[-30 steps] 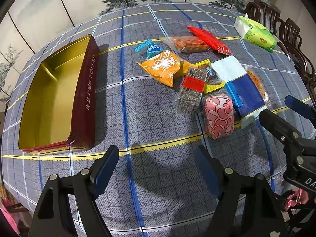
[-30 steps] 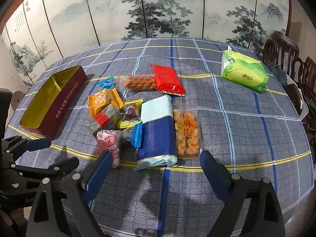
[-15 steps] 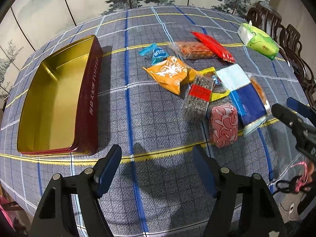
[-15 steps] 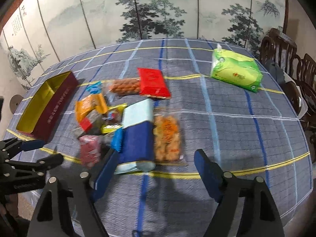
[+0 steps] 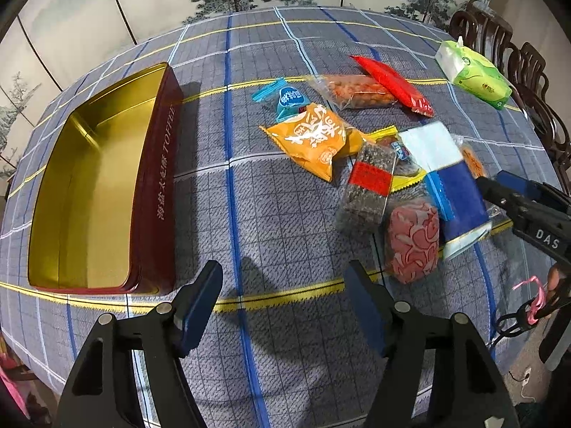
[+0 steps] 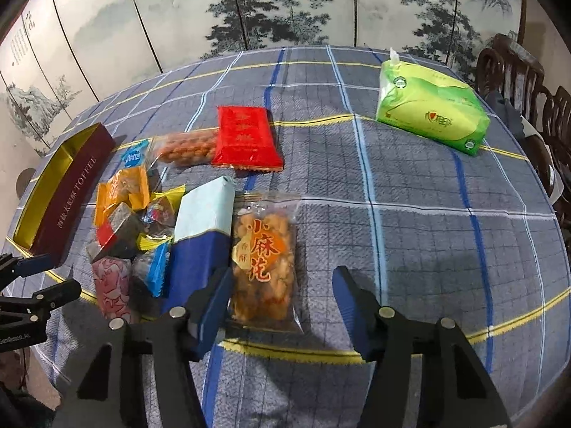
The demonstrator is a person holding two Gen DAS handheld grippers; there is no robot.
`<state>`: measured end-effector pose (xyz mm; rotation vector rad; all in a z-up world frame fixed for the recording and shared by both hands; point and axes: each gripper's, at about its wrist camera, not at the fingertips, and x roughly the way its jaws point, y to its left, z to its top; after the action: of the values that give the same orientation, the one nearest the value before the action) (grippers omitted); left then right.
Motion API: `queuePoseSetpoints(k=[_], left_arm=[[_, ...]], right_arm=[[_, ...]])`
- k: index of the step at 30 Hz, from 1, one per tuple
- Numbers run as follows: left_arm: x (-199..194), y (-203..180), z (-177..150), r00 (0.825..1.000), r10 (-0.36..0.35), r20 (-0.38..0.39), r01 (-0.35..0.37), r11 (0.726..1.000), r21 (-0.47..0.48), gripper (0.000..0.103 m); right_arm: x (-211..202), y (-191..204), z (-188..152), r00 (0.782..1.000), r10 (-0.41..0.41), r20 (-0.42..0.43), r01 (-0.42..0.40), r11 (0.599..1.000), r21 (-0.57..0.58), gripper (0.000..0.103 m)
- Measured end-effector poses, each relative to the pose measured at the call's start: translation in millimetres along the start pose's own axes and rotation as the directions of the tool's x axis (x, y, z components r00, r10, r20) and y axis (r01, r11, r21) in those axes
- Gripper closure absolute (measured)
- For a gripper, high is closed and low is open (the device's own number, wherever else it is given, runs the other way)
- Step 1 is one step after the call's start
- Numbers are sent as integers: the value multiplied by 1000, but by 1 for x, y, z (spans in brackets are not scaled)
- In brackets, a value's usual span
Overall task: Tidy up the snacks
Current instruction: 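Grasp the dark grey red-labelled packet with the left gripper while the right grasps the twisted-dough bag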
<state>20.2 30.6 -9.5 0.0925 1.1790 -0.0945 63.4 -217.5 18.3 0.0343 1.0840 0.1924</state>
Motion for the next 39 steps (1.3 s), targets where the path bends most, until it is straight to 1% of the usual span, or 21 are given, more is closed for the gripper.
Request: queuePoseSetpoints(k=[4, 6, 10, 12, 13, 14, 17, 19, 20, 22, 24, 27, 29, 31, 33, 35, 36, 39], left_arm=[[0, -1, 6, 1000, -8, 11, 8, 1000, 14, 36], [0, -1, 9, 1000, -14, 20, 14, 1000, 24, 36], [0, -1, 14, 999, -20, 33, 19, 999, 36, 36], [0, -2, 15, 999, -24, 34, 23, 999, 36, 37], [1, -2, 16, 999, -26, 31, 25, 999, 37, 38], [2, -3, 17, 999, -29, 28, 28, 999, 37, 39], [3, -4, 17, 999, -37, 23, 36, 999, 38, 41], [3, -5, 17, 999, -46, 22, 45, 998, 39, 41], [2, -5, 17, 998, -51, 23, 50, 998, 40, 41], [2, -5, 19, 998, -58, 22, 57, 997, 42, 41], [0, -6, 20, 997, -80, 23, 79, 996, 40, 41], [-2, -7, 26, 993, -119, 25, 118, 992, 36, 41], [-2, -10, 30, 990, -136, 25, 135, 990, 48, 45], [0, -13, 33, 988, -156, 13, 155, 986, 57, 57], [3, -14, 38, 985, -175, -6, 175, 983, 57, 63], [6, -14, 42, 981, -192, -20, 193, 980, 55, 65], [7, -15, 44, 977, -210, -26, 211, 976, 58, 68], [9, -17, 51, 976, -216, -41, 218, 974, 66, 69]], right_arm=[[11, 8, 2, 1000, -10, -11, 10, 1000, -19, 43], [17, 8, 3, 1000, -1, -22, 1, 1000, -10, 43], [20, 9, 6, 1000, -1, -14, 0, 1000, -24, 44], [21, 11, 7, 1000, -6, -9, 6, 999, -48, 53], [20, 11, 7, 1000, -3, -10, 2, 998, -60, 63], [20, 11, 7, 1000, -1, -12, 1, 998, -65, 65], [18, 8, 5, 1000, 4, -3, -4, 998, -67, 65], [15, 3, 2, 1000, -22, 14, 23, 998, -64, 65], [15, -4, 2, 998, -48, 27, 50, 997, -55, 65], [17, -16, 4, 997, -63, 38, 64, 997, -30, 65], [18, -28, 7, 993, -101, 57, 102, 995, -19, 65], [20, -35, 9, 991, -108, 76, 109, 994, -13, 65], [22, -35, 10, 989, -117, 91, 119, 993, -13, 65], [22, -36, 10, 987, -123, 102, 124, 992, -6, 65], [23, -36, 11, 986, -125, 109, 125, 992, 0, 65], [22, -34, 9, 985, -125, 116, 126, 992, -1, 64], [22, -34, 9, 985, -126, 120, 127, 992, -1, 64], [22, -33, 7, 983, -132, 128, 133, 991, 1, 64]])
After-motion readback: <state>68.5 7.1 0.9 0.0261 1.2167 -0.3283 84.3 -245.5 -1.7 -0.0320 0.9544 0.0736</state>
